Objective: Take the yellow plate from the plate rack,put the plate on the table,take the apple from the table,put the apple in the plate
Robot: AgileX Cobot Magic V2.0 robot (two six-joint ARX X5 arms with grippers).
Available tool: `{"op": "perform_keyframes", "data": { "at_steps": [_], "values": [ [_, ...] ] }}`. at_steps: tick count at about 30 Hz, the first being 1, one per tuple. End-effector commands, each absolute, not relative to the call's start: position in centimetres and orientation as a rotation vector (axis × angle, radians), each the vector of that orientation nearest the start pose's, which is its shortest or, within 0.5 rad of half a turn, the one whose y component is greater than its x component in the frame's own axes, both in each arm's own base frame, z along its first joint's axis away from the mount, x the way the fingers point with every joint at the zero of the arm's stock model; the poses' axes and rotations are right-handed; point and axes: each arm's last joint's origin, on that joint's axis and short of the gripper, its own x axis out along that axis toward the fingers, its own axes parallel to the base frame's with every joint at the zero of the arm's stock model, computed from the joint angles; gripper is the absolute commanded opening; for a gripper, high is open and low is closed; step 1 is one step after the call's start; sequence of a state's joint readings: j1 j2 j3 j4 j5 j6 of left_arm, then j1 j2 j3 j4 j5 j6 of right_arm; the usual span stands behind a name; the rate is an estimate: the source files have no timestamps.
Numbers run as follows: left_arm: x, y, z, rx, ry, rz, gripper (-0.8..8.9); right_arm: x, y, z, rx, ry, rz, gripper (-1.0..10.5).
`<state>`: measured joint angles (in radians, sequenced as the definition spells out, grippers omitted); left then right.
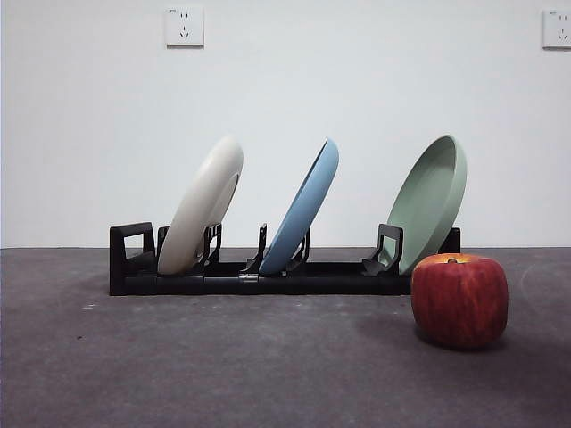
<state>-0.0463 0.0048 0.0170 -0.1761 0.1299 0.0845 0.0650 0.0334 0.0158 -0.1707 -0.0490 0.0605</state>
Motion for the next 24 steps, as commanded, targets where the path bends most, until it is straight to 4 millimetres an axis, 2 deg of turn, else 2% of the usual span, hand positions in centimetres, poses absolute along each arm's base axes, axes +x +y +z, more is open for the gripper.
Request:
{"op": "perform_keyframes", "data": {
  "at_steps": [1, 7, 11, 14, 17, 20, 24],
  "values": [
    [9.6, -0.8, 14.8, 0.067, 0.165, -0.183, -0.01, 9.7, 0.7, 14.6, 0.069, 0.212, 0.103, 0.0],
    [9.6, -0.8, 14.9, 0.061, 0.151, -0.185, -0.01, 9.7, 0.8, 14.6, 0.201, 0.219, 0.094, 0.0],
    [9.6, -0.8, 15.1, -0.082, 0.152, -0.172, -0.07, 9.7, 0.8, 14.7, 0.293, 0.222, 0.084, -0.1],
    [9.6, -0.8, 15.7, -0.135, 0.145, -0.168, -0.07, 9.7, 0.8, 15.6, 0.358, 0.213, 0.079, -0.1],
    [9.5, -0.8, 17.9, -0.14, 0.113, -0.161, -0.06, 9.8, 0.8, 17.8, 0.364, 0.199, 0.081, -0.1],
    [9.8, -0.7, 21.0, -0.14, 0.077, -0.146, -0.07, 10.2, 0.8, 20.8, 0.364, 0.195, 0.082, -0.1],
    [11.4, -0.9, 25.2, -0.142, 0.084, -0.187, -0.07, 11.7, 1.0, 24.8, 0.357, 0.21, 0.113, -0.1]
  ]
}}
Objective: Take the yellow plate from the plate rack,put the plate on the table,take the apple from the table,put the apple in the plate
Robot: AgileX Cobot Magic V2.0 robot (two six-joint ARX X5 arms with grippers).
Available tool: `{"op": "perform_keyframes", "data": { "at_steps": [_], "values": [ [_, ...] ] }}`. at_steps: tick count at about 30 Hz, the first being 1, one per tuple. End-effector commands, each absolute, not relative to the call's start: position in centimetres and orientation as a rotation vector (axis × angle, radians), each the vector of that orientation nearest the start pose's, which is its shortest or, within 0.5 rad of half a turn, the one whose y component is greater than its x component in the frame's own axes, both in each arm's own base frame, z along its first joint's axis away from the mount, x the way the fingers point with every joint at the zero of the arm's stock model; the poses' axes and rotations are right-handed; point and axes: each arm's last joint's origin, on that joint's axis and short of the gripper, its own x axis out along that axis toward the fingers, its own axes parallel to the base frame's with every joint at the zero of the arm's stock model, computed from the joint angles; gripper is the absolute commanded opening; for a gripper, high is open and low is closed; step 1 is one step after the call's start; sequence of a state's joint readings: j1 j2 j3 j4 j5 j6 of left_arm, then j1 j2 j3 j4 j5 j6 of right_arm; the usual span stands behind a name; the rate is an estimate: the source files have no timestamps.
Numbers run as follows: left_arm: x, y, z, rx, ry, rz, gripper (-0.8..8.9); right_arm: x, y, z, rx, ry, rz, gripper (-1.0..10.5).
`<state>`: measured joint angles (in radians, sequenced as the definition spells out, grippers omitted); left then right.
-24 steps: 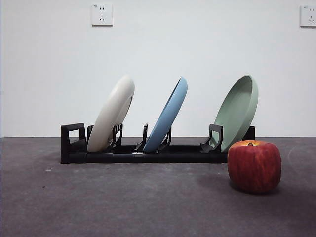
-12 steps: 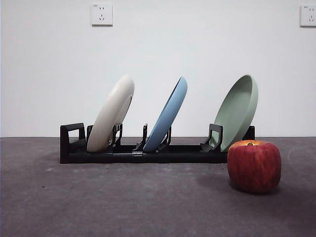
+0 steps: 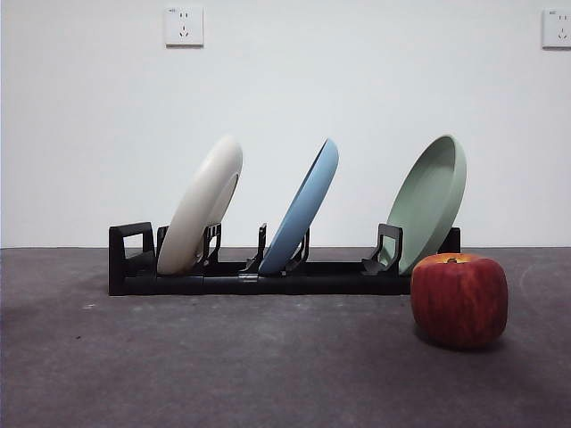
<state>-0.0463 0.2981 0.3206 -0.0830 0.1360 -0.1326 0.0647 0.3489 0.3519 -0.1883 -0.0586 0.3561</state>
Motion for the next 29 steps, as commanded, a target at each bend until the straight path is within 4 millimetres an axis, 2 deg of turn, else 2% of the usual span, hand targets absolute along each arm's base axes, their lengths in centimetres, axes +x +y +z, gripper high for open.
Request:
{"op": "perform_keyframes", "data": {
  "at_steps": [1, 5, 14, 16, 18, 19, 21, 22, 23, 29],
  "values": [
    [12.0, -1.0, 26.0, -0.143, 0.102, -0.207, -0.07, 12.1, 1.1, 25.6, 0.343, 0.222, 0.148, -0.1],
    [15.0, -1.5, 28.5, -0.155, 0.183, -0.333, -0.07, 13.9, 1.6, 27.9, 0.295, 0.264, 0.28, -0.1],
    [22.4, -3.0, 30.9, -0.23, 0.427, -0.594, -0.05, 17.6, 2.5, 30.7, 0.286, 0.44, 0.521, 0.1],
    [24.0, -3.5, 31.3, -0.237, 0.47, -0.603, -0.04, 18.4, 2.6, 31.0, 0.297, 0.474, 0.538, 0.5],
    [25.6, -4.1, 31.7, -0.238, 0.502, -0.611, 0.09, 19.0, 2.6, 31.1, 0.302, 0.5, 0.533, 1.6],
    [26.4, -4.4, 31.9, -0.237, 0.515, -0.617, 0.38, 19.3, 2.7, 31.1, 0.305, 0.513, 0.532, 2.2],
    [27.8, -5.3, 32.3, -0.234, 0.535, -0.635, 1.63, 19.8, 2.7, 31.1, 0.309, 0.532, 0.529, 2.9],
    [28.6, -5.7, 32.5, -0.232, 0.545, -0.644, 2.15, 19.9, 2.7, 31.1, 0.311, 0.54, 0.527, 2.9],
    [29.3, -6.2, 32.6, -0.229, 0.552, -0.648, 2.29, 20.1, 2.7, 31.0, 0.312, 0.544, 0.527, 2.9],
    [32.7, -9.3, 33.2, -0.193, 0.616, -0.641, 2.28, 20.2, 2.7, 30.9, 0.313, 0.551, 0.522, 2.9]
  ]
}}
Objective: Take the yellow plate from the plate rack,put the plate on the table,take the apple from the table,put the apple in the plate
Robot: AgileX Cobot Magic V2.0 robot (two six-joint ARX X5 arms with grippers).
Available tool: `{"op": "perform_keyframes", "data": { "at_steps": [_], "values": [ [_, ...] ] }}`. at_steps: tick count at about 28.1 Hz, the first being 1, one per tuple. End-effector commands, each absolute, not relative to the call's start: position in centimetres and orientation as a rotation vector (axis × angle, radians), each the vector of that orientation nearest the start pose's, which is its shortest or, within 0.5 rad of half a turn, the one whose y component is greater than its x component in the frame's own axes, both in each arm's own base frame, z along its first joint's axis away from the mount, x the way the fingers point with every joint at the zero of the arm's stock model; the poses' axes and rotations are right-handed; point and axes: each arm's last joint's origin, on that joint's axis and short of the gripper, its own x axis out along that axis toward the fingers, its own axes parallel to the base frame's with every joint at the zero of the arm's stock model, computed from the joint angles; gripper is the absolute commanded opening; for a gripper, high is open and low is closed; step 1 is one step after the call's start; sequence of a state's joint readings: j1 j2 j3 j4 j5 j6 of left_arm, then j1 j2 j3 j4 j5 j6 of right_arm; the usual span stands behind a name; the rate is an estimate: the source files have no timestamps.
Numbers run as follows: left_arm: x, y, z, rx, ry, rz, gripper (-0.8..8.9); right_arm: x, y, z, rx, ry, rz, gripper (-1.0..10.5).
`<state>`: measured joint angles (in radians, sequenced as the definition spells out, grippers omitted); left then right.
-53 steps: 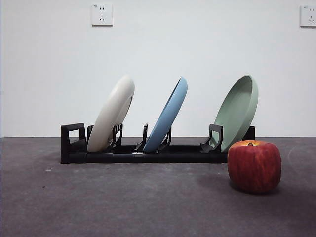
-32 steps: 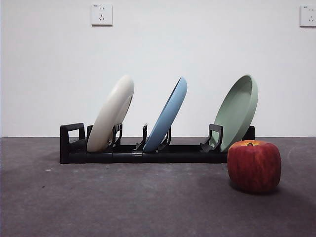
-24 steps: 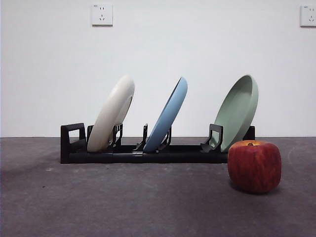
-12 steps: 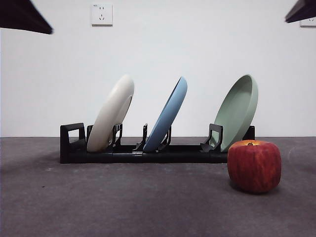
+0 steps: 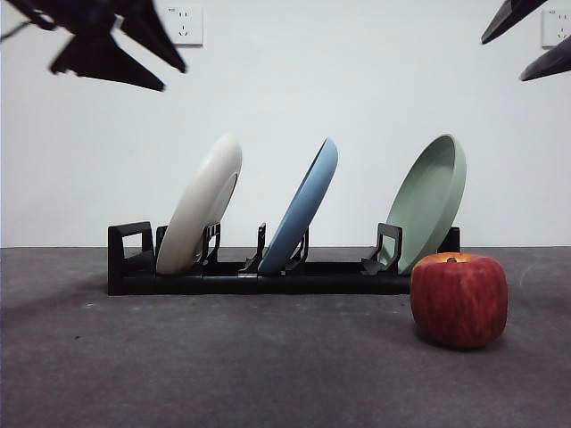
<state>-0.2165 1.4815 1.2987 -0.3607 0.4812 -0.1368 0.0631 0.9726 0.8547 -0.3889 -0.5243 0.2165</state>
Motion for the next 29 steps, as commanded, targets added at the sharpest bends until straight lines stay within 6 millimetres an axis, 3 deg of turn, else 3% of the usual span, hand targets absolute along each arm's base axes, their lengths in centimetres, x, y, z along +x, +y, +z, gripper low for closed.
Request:
{"op": "perform_keyframes", "data": {
  "at_steps": [1, 12, 19, 23, 29],
  "values": [
    [33.3, -9.8, 33.2, -0.187, 0.628, -0.636, 2.28, 20.2, 2.7, 30.9, 0.313, 0.551, 0.522, 2.9],
    [37.7, -14.2, 30.4, -0.135, 0.768, -0.611, 2.24, 20.2, 2.7, 30.9, 0.312, 0.551, 0.519, 2.9],
    [37.9, -14.4, 29.7, -0.119, 0.787, -0.575, 2.1, 20.2, 2.7, 30.9, 0.312, 0.551, 0.519, 2.9],
    [37.7, -14.4, 29.5, -0.113, 0.819, -0.589, -0.15, 20.2, 2.7, 30.9, 0.312, 0.552, 0.519, 2.8],
    [37.4, -14.3, 30.0, -0.119, 0.813, -0.604, -0.09, 20.2, 2.7, 30.9, 0.312, 0.552, 0.515, 2.8]
  ]
}}
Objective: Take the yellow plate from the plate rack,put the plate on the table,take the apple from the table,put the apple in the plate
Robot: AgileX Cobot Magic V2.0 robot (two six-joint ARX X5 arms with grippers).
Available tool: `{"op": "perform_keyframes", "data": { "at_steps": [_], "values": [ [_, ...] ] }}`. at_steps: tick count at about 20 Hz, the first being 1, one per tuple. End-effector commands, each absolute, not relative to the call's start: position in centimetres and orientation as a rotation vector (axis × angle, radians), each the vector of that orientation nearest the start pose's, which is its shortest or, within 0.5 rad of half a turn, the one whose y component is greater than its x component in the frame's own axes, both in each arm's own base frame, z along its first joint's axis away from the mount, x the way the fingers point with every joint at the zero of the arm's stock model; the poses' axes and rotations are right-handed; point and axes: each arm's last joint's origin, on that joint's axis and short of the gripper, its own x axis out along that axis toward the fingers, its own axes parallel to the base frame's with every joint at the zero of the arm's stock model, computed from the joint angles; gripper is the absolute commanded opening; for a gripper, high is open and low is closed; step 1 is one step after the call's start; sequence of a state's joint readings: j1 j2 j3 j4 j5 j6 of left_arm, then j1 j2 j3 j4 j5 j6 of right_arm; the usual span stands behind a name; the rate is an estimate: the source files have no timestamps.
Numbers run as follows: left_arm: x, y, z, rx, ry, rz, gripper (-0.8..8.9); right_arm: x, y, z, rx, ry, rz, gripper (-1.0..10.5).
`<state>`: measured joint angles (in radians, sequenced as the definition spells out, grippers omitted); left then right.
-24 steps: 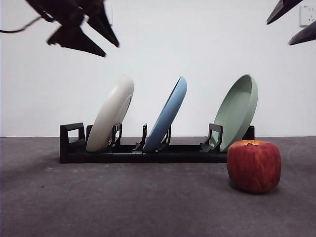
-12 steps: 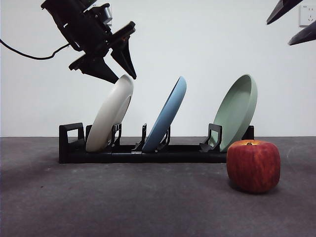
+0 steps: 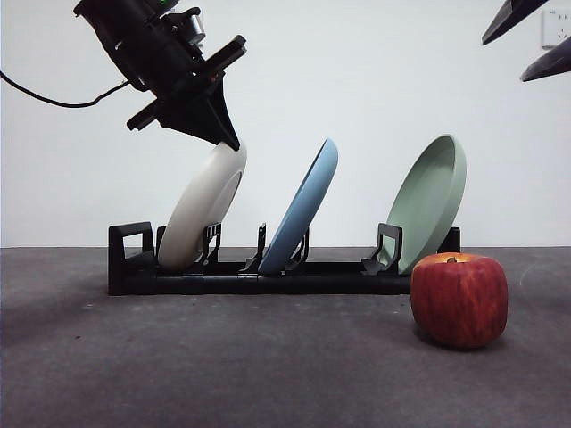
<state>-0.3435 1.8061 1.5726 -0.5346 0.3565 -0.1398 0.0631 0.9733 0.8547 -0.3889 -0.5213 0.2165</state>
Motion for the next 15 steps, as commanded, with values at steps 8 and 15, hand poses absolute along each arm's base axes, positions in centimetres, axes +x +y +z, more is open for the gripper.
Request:
{"op": "perform_keyframes", "data": {
  "at_steps": [8, 15],
  "values": [
    [30.5, -14.3, 38.3, -0.099, 0.629, -0.699, -0.09, 20.2, 2.7, 30.9, 0.312, 0.553, 0.515, 2.8],
    [18.8, -12.2, 45.2, 0.06, 0.455, -0.863, -0.09, 20.2, 2.7, 30.8, 0.315, 0.562, 0.512, 2.8]
  ]
}}
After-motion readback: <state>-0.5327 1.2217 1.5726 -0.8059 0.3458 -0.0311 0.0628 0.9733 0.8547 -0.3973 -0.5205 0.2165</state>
